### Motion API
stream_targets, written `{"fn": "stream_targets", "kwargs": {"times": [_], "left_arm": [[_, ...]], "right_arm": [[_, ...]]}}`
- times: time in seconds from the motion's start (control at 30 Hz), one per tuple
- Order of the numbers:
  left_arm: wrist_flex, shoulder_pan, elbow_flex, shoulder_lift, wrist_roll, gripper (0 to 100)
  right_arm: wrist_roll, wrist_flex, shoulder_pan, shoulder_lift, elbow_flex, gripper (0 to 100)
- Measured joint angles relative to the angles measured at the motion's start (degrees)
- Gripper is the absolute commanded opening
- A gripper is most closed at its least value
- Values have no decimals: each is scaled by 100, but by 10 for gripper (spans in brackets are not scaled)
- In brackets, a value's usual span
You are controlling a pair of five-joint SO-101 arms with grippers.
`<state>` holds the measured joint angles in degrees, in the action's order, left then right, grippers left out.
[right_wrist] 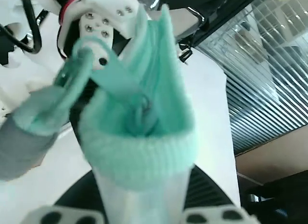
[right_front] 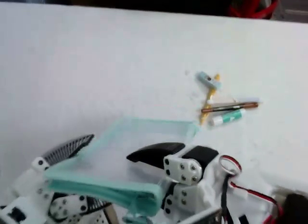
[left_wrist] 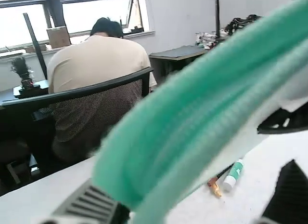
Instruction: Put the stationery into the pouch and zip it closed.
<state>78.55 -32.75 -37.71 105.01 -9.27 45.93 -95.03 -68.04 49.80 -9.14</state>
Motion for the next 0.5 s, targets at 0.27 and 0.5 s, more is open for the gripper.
{"fn": "stream_targets", "kwargs": {"times": [0.27,0.5], "left_arm": [[-712,-176,-897,0,9,47],[-1363,-185,-1662,0,0,23]], "right_arm": [[0,97,396,-9,132,19],[-79,703,1064,9,1046,131]]}}
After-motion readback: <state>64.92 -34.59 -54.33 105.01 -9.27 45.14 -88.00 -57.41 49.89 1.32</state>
